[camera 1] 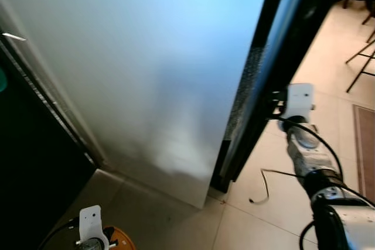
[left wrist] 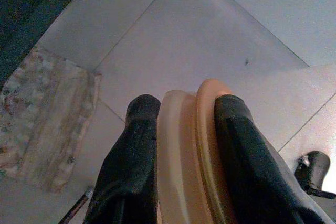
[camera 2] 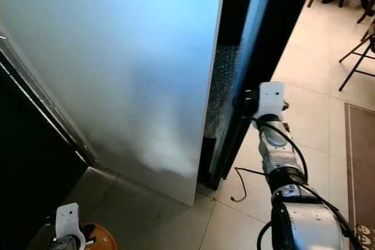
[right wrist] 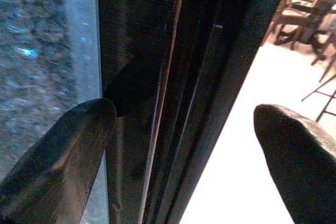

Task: Restocking fridge

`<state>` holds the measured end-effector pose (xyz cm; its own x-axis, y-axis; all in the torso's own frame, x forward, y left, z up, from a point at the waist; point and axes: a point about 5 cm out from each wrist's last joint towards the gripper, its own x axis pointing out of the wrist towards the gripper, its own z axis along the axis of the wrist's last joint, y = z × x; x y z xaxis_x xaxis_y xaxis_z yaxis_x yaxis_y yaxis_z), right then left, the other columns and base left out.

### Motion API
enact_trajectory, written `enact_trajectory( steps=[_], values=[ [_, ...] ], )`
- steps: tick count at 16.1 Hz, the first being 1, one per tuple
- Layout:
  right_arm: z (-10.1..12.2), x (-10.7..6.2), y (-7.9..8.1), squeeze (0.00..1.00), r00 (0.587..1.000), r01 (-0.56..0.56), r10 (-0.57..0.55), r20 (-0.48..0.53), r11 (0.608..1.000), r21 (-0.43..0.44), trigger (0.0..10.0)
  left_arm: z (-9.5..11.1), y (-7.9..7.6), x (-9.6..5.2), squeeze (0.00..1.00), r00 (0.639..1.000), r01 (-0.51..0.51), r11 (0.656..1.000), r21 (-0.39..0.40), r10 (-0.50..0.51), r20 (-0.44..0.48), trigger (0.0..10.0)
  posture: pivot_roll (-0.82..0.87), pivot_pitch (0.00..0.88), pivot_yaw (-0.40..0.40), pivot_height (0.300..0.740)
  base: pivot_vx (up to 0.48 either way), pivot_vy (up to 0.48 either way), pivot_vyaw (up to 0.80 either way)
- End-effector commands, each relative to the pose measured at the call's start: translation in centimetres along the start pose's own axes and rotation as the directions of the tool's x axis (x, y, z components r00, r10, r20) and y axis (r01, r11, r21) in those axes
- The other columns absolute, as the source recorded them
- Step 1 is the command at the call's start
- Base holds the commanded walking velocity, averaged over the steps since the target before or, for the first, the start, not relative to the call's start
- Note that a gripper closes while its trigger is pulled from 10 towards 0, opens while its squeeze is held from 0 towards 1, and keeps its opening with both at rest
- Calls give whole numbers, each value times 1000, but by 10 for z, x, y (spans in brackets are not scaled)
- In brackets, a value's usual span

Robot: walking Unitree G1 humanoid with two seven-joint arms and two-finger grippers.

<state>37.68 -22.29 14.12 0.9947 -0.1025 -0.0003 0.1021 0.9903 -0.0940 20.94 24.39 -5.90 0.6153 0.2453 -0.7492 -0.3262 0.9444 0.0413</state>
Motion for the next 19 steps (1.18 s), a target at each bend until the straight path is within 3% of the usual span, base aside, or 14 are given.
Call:
enact_trajectory(
  steps=[1, 5, 9, 19],
  values=[
    [-2, -8, -36, 0, 987, 161, -162, 9, 986, 34, 10000, -5, 3, -1, 0, 1000, 0, 1000, 17, 1, -20, 10000, -47, 117, -3, 740, 0, 0, 0],
    [-19, -27, -57, 0, 966, 257, -257, 0, 966, 42, 10000, -5, 3, -1, 0, 1000, 5, 1000, 24, -4, -22, 10000, -56, 118, -2, 740, 0, 0, 0],
    [-53, -62, -84, 0, 926, 369, -365, -91, 929, 30, 10000, -4, 3, -1, 0, 1000, 12, 999, 32, -11, -23, 10000, -61, 118, -2, 740, 0, 0, 0],
    [-49, -67, -82, 0, 924, 374, -369, -103, 927, 32, 10000, -4, 3, -1, 0, 1000, 12, 999, 33, -12, -23, 10000, -61, 118, -2, 740, 0, 0, 0]
  ],
)
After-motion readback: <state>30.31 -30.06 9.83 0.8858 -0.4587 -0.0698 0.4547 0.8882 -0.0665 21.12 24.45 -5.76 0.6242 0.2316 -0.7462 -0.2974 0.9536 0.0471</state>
